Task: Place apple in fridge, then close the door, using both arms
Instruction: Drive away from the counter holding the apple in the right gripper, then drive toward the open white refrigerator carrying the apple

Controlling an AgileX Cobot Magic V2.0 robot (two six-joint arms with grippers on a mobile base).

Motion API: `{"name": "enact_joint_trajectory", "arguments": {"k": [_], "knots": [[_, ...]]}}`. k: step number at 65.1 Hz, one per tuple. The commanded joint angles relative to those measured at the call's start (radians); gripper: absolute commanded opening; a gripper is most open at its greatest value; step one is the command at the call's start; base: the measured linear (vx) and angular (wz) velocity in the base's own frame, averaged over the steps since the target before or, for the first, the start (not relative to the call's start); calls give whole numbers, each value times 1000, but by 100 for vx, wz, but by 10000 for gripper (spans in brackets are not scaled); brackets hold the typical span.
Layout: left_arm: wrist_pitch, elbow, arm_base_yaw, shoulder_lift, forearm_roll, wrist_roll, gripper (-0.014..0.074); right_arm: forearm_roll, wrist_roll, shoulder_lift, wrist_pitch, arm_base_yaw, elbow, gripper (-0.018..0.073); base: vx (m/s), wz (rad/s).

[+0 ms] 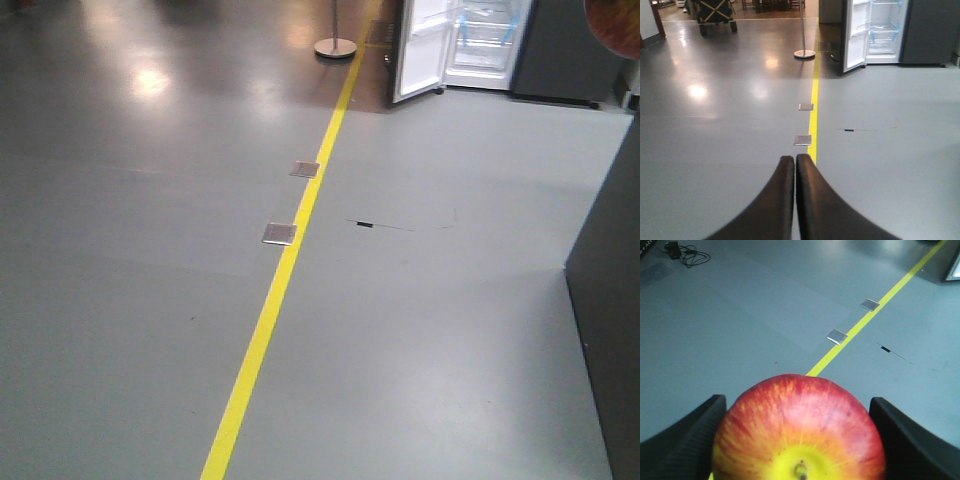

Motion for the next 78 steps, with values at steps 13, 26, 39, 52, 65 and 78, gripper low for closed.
{"name": "enact_joint_trajectory", "arguments": {"k": [13, 26, 39, 52, 65, 78], "knots": [[-69, -18, 2, -16, -10, -1, -7, 25, -10, -20, -3, -3, -30, 104, 15, 17], [-69, -18, 2, -16, -10, -1, -7, 25, -10, -20, -3, -3, -30, 104, 17, 0], [-69, -18, 2, -16, -10, -1, -7, 24, -10, -20, -5, -3, -30, 104, 19, -10], [-69, -18, 2, -16, -10, -1, -7, 24, -10, -20, -5, -3, -30, 104, 21, -16], [-69, -18, 2, -16, -10, -1, -7, 24, -10, -20, -5, -3, -30, 104, 23, -16], [-69, -18, 2, -16, -10, -1, -7, 24, -10, -20, -5, -3, -30, 104, 24, -12]]}}
